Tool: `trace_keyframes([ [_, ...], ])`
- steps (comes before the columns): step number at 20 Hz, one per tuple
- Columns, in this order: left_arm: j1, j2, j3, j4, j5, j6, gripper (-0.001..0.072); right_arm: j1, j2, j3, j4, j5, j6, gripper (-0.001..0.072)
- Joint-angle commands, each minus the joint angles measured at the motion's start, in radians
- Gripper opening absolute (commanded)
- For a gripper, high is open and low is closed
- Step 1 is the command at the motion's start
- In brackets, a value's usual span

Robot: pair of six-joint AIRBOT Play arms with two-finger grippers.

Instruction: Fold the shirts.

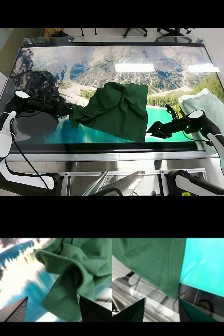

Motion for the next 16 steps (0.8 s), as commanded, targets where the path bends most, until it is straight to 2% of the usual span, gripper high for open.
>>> trace_keyframes([
  [1, 0.036, -0.001, 0.039, 0.014, -0.06, 0.029, 0.0689, 0.0, 0.001, -0.002, 0.008, 0.0, 0.0, 0.0468],
  [2, 0.053, -0.001, 0.053, 0.013, -0.077, 0.027, 0.0688, 0.0, 0.001, -0.002, 0.007, -0.001, 0.0, 0.0468],
  [3, 0.067, -0.001, 0.063, 0.005, -0.092, 0.026, 0.0609, 0.0, 0.001, -0.002, 0.008, -0.002, 0.0, 0.0468],
  [4, 0.074, -0.001, 0.066, -0.003, -0.103, 0.025, 0.045, 0.0, 0.001, -0.002, 0.008, -0.002, 0.0, 0.0468],
  [5, 0.073, -0.003, 0.063, -0.018, -0.109, 0.027, 0.0355, 0.0, 0.001, -0.002, 0.009, -0.008, 0.0, 0.0468],
  [8, 0.035, -0.005, 0.024, -0.035, -0.071, 0.056, 0.0364, 0.0, 0.001, -0.002, 0.018, -0.027, -0.003, 0.0468],
  [13, -0.027, -0.007, -0.035, -0.037, 0.075, 0.11, 0.0365, 0.0, 0.001, -0.002, 0.033, -0.024, -0.004, 0.0467],
  [14, -0.033, -0.008, -0.035, -0.036, 0.087, 0.12, 0.0405, 0.0, 0.001, -0.002, 0.033, -0.024, -0.004, 0.0468],
  [15, -0.04, -0.01, -0.035, -0.036, 0.093, 0.125, 0.0526, 0.0, 0.001, -0.002, 0.033, -0.024, -0.004, 0.0468],
  [16, -0.04, -0.016, -0.035, -0.037, 0.092, 0.124, 0.0571, 0.0, 0.001, -0.002, 0.033, -0.024, -0.004, 0.0468],
])
